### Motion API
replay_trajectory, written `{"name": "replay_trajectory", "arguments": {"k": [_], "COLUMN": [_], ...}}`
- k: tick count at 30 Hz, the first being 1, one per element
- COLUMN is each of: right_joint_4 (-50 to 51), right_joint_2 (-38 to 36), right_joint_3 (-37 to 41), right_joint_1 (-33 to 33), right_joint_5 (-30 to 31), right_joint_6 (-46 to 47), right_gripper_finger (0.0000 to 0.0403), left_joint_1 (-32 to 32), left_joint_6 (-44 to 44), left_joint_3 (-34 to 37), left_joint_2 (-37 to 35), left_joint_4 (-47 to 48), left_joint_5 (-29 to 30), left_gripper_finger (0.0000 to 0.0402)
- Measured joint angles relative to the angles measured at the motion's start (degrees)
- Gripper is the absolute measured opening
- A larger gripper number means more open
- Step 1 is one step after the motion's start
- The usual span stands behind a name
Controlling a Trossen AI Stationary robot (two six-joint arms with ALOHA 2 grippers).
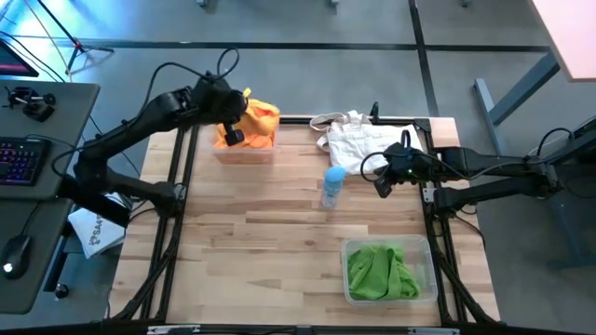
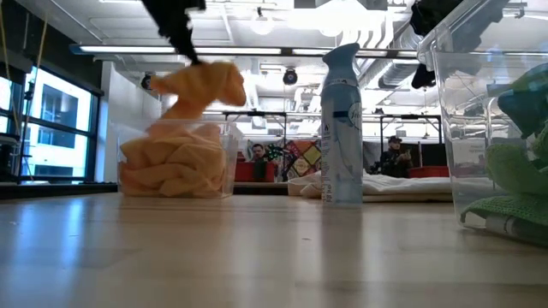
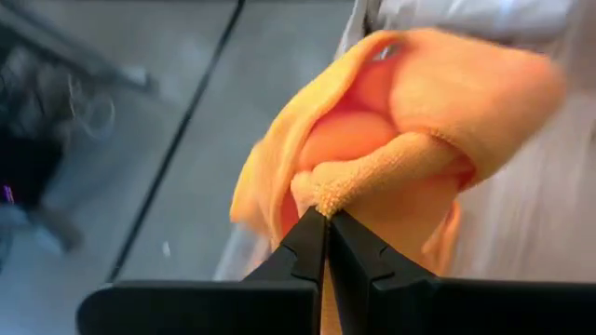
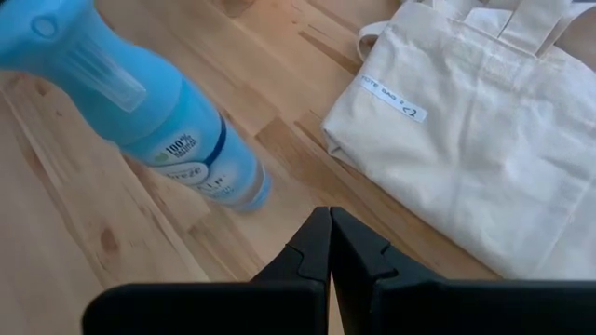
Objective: Sort microfiber towel by color & place in baskets
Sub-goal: Put the yellow microfiber towel into the top transparent bin
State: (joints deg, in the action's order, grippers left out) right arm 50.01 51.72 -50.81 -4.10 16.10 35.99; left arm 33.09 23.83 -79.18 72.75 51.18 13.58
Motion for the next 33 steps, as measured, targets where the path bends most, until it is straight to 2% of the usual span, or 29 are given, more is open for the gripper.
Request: {"name": "replay_trajectory", "arguments": {"k": [5, 8, 13, 17, 22, 29, 33], "right_joint_4": [-1.0, -1.0, -1.3, -1.5, -1.5, -1.5, -1.5], "right_joint_2": [0.0, 0.0, 0.0, 0.0, 0.0, 0.0, 0.0], "right_joint_3": [0.0, 0.0, 0.0, 0.0, 0.0, 0.0, 0.0], "right_joint_1": [0.0, 0.0, 0.0, 0.0, 0.0, 0.0, 0.0], "right_joint_5": [0.0, 0.0, 0.0, 0.9, 2.2, 2.2, 2.3], "right_joint_6": [0.0, 0.0, 0.2, 0.9, 2.7, 3.6, 4.1], "right_gripper_finger": [0.0000, 0.0000, 0.0000, 0.0000, 0.0000, 0.0000, 0.0000], "left_joint_1": [5.4, 7.9, 9.7, 10.2, 10.7, 12.4, 13.7], "left_joint_6": [-2.8, -4.3, -16.2, -35.4, -51.1, -58.6, -59.5], "left_joint_3": [8.3, 13.9, 20.3, 20.9, 20.9, 20.7, 20.6], "left_joint_2": [0.0, 0.0, 0.4, 2.6, 7.7, 17.0, 20.4], "left_joint_4": [-0.6, -4.9, -13.3, -15.6, -15.6, -15.4, -15.5], "left_joint_5": [-0.4, -2.2, -6.0, -6.0, -9.0, -13.2, -15.3], "left_gripper_finger": [0.0000, 0.0000, 0.0000, 0.0000, 0.0000, 0.0000, 0.0000]}}
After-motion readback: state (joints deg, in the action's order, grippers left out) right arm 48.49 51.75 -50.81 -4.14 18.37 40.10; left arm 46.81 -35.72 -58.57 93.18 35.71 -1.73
